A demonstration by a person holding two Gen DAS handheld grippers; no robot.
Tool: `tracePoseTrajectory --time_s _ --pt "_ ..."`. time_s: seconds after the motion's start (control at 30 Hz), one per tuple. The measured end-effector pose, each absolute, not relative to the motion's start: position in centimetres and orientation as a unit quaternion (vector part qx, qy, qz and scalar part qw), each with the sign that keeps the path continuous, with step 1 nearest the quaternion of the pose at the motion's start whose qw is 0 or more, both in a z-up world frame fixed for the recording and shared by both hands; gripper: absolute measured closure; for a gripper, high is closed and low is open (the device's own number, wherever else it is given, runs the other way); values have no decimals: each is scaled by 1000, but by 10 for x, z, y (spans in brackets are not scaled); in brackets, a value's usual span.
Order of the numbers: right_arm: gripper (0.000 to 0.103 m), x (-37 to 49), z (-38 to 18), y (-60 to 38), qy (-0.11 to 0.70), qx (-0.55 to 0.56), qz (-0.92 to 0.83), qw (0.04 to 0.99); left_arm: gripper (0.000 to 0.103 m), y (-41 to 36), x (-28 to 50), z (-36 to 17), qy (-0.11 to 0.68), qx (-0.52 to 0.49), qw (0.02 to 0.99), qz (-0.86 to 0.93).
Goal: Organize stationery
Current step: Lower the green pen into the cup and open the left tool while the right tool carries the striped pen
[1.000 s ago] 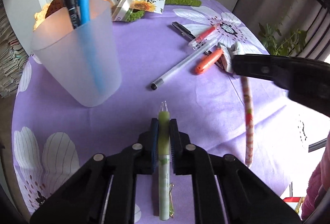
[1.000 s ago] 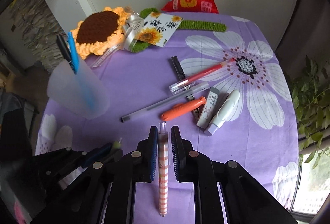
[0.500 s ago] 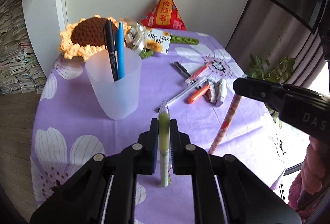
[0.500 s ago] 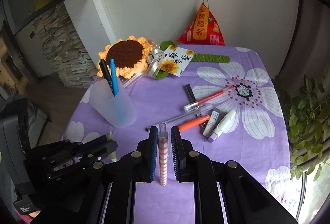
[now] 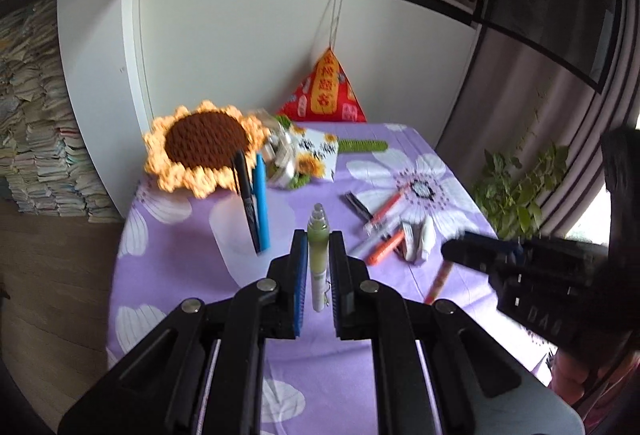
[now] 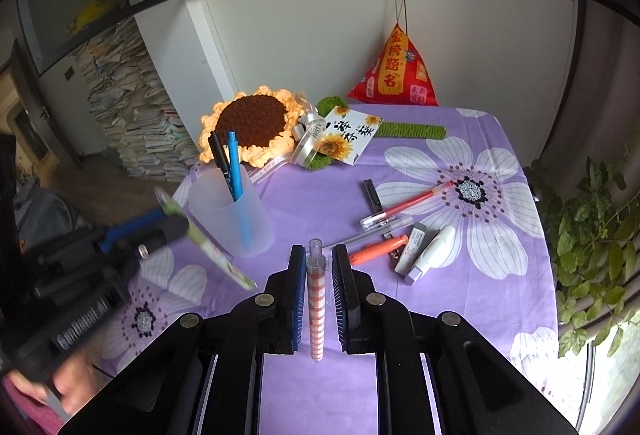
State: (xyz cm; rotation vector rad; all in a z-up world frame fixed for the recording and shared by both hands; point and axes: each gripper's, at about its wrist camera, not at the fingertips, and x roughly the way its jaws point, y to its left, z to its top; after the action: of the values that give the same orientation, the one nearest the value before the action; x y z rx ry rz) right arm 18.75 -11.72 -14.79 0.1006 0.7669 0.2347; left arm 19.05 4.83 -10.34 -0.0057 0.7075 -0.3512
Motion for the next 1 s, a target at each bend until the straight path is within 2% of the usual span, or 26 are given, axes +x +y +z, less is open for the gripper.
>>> tracePoseTrajectory --time_s 0.2,0.4,1.0 --pt "89 187 -147 -117 373 50 112 920 95 58 205 -66 305 10 942 -143" --pt "89 182 -142 -121 367 52 107 923 95 74 225 -58 302 3 946 -114" --pt "89 183 -116 -110 342 36 106 933 94 81 262 -130 387 -6 917 -94"
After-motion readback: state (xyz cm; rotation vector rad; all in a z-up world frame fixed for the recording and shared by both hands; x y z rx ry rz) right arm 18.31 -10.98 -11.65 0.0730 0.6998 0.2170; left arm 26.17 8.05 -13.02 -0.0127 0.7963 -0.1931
